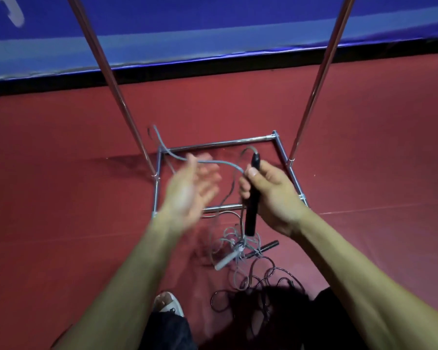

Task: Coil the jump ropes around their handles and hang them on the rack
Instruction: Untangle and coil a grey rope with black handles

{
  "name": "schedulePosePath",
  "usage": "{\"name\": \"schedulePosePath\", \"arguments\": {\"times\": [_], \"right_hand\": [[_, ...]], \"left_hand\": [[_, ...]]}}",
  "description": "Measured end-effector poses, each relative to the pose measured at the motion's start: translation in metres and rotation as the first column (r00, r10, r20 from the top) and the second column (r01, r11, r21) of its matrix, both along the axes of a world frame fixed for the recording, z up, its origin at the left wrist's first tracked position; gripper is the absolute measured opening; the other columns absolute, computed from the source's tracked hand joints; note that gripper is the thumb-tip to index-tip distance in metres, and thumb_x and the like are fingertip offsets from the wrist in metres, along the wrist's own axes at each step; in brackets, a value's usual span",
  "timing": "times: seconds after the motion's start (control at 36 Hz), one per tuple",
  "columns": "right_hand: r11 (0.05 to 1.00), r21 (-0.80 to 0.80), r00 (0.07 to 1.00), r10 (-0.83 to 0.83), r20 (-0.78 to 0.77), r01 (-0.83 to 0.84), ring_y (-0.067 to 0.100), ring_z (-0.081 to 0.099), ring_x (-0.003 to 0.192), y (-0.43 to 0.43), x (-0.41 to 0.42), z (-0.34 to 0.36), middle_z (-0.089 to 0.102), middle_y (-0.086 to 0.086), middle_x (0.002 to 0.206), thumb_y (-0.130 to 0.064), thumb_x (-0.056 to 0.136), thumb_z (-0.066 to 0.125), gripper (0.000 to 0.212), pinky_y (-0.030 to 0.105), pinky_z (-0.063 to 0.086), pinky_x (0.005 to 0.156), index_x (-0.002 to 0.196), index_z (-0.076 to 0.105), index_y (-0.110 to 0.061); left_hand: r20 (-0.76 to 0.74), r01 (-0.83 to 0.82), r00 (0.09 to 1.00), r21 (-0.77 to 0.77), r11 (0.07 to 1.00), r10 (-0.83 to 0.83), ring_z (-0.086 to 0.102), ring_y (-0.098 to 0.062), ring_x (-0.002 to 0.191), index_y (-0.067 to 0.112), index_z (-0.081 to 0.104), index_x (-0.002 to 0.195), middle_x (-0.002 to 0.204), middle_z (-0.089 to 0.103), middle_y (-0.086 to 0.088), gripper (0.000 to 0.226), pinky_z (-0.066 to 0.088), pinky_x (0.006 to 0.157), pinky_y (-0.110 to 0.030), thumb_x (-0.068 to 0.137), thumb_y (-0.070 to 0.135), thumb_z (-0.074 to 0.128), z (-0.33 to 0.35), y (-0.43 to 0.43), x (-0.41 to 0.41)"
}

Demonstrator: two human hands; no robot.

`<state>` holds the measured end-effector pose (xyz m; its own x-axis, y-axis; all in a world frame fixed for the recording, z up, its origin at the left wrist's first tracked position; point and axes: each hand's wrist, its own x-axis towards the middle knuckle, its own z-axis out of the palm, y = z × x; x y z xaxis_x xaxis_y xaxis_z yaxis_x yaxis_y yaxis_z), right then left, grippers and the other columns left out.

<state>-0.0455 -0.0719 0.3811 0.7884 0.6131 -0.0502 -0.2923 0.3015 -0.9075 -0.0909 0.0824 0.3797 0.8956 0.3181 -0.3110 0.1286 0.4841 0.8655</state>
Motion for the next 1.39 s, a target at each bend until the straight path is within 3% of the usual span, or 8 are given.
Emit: {"name": "schedulePosePath", "arguments": {"times": [0.11,0.25,0.39,0.67,0.83,1.0,1.22,1.39], "right_hand": [[0.999,0.009,0.997,-0.050,0.060,0.050,0.015,0.040,0.059,0.003,0.002,0.033,0.044,0.002,0.066,-0.006,0.104,0.037,0.022,0.027,0.041,0.059,0.084,0.043,-0.012],[0.986,-0.156,0.991,-0.035,0.133,0.056,0.016,0.059,0.064,-0.010,0.000,0.068,0.062,0.004,0.076,-0.014,0.106,0.037,0.016,0.038,0.051,0.065,0.094,0.048,-0.011],[0.970,-0.238,0.989,-0.024,0.144,0.058,0.016,0.066,0.090,-0.015,-0.015,0.075,0.070,-0.002,0.102,-0.016,0.106,0.036,0.017,0.032,0.045,0.075,0.096,0.050,-0.018],[0.977,-0.211,0.965,0.044,0.259,0.012,0.023,0.048,0.074,-0.022,-0.067,0.051,0.058,0.000,0.073,-0.015,0.106,0.038,0.018,0.042,0.040,0.073,0.090,0.045,-0.015],[0.990,-0.105,0.987,-0.081,0.137,0.096,0.013,0.042,0.056,-0.024,-0.068,0.041,0.044,-0.001,0.062,-0.009,0.104,0.039,0.019,0.035,0.053,0.065,0.086,0.042,-0.014],[0.978,-0.042,0.978,-0.200,0.064,0.203,0.015,0.043,0.061,-0.024,-0.053,0.028,0.044,-0.001,0.066,-0.013,0.104,0.041,0.019,0.037,0.054,0.069,0.086,0.044,-0.016],[0.969,-0.068,0.970,-0.236,0.058,0.239,0.014,0.047,0.061,-0.023,-0.034,0.011,0.045,0.002,0.068,-0.009,0.104,0.040,0.015,0.034,0.056,0.067,0.089,0.044,-0.011],[0.970,-0.208,0.992,-0.125,0.020,0.127,0.025,0.065,0.086,-0.040,-0.021,-0.003,0.069,0.005,0.094,-0.010,0.104,0.042,0.014,0.040,0.060,0.069,0.090,0.046,-0.013]], "left_hand": [[-0.052,0.360,0.931,0.316,0.878,-0.362,0.057,-0.016,0.089,0.012,0.062,0.092,0.086,0.066,0.001,0.029,0.043,0.085,-0.034,0.093,0.040,0.056,-0.016,-0.045,-0.024],[0.037,0.148,0.974,0.649,0.747,-0.225,0.058,-0.005,0.066,0.016,0.066,0.080,0.066,0.062,0.009,0.020,0.049,0.073,-0.024,0.095,0.008,0.055,0.013,-0.035,-0.032],[0.169,-0.080,0.986,0.451,0.889,0.003,0.058,-0.015,0.057,0.010,0.065,0.081,0.062,0.059,0.000,0.026,0.054,0.061,-0.027,0.099,0.003,0.048,0.070,-0.038,-0.038],[0.394,-0.197,0.910,0.145,0.970,0.126,0.057,-0.013,0.056,0.007,0.058,0.085,0.067,0.058,-0.004,0.023,0.057,0.063,-0.029,0.102,0.008,0.043,0.184,-0.036,-0.032],[0.008,0.016,1.000,0.410,0.912,-0.022,0.058,-0.014,0.079,0.024,0.062,0.096,0.093,0.064,0.004,0.030,0.047,0.081,-0.033,0.105,0.036,0.036,0.104,-0.031,-0.041],[-0.062,0.148,0.988,0.070,0.987,-0.144,0.066,-0.024,0.089,0.018,0.062,0.114,0.097,0.070,-0.009,0.047,0.050,0.087,-0.041,0.102,0.048,0.028,0.003,-0.051,-0.077],[-0.111,0.341,0.927,0.648,0.681,-0.359,0.047,-0.001,0.063,0.015,0.059,0.080,0.069,0.055,0.011,0.021,0.040,0.064,-0.021,0.097,0.003,0.053,-0.028,-0.061,-0.059],[-0.031,0.178,0.981,0.551,0.815,-0.194,0.060,-0.012,0.071,0.016,0.049,0.083,0.080,0.055,-0.005,0.021,0.058,0.065,-0.027,0.103,0.015,0.044,-0.013,-0.056,-0.046]]}}
